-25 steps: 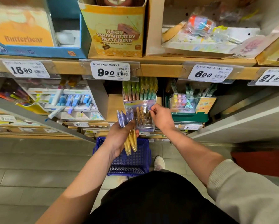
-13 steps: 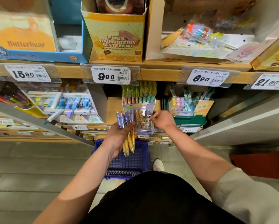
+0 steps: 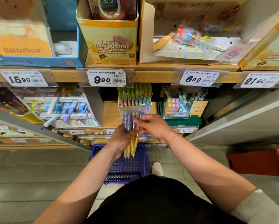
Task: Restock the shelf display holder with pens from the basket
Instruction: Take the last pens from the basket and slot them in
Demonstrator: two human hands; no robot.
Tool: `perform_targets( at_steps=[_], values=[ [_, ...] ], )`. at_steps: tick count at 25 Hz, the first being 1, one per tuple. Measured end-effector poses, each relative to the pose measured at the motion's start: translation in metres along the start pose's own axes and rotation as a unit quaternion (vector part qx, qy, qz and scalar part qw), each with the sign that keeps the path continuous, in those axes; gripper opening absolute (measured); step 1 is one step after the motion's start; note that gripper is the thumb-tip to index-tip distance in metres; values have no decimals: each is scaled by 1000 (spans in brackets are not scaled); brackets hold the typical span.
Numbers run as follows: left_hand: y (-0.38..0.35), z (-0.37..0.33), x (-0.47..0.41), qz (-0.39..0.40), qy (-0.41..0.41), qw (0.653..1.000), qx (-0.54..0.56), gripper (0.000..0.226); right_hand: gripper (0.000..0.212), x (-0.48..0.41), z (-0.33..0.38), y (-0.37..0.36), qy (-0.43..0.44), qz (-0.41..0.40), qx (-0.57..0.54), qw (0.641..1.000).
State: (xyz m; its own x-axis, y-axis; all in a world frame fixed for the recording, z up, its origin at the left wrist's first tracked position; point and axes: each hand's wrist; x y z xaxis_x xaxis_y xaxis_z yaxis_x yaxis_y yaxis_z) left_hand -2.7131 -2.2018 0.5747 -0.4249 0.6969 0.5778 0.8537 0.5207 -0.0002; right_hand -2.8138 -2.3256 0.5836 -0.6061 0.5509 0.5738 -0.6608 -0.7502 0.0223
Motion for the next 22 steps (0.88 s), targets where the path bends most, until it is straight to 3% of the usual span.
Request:
perform_targets(
  at_steps=[2,5,8,11,17,22],
  values=[
    [1,-2,0,-12,11,1000,2,17,42,0,0,7,-27,18,-77,996],
    [2,-3,0,-22,32,998,39,11,17,-4,-3,24,-23,9,-70,997],
    [3,-3,0,-30,55,996,66,18,18,-12,-6,46,8,-75,-28,997],
    [4,-1,-1,-34,62,994,88,24,4,-25,-8,60,64,-184,-40,980],
    [5,2,-4,-36,63,992,104,24,8,-53,-28,48,193,-244,117,943],
    [11,2,-3,-42,62,991,108,28,10,-69,-43,41,185,-227,196,936]
  ],
)
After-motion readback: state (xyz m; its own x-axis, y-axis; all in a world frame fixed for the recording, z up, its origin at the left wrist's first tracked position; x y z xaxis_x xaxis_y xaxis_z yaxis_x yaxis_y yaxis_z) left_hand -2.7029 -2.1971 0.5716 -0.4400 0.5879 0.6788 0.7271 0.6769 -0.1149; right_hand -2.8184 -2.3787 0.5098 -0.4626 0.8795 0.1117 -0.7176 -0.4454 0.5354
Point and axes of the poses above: each hand's wrist, its own x-axis away from the middle knuckle, its own y-axis out of the back of the hand, z = x × y, and after that the axes turned 6 degrees about -x, right-handed
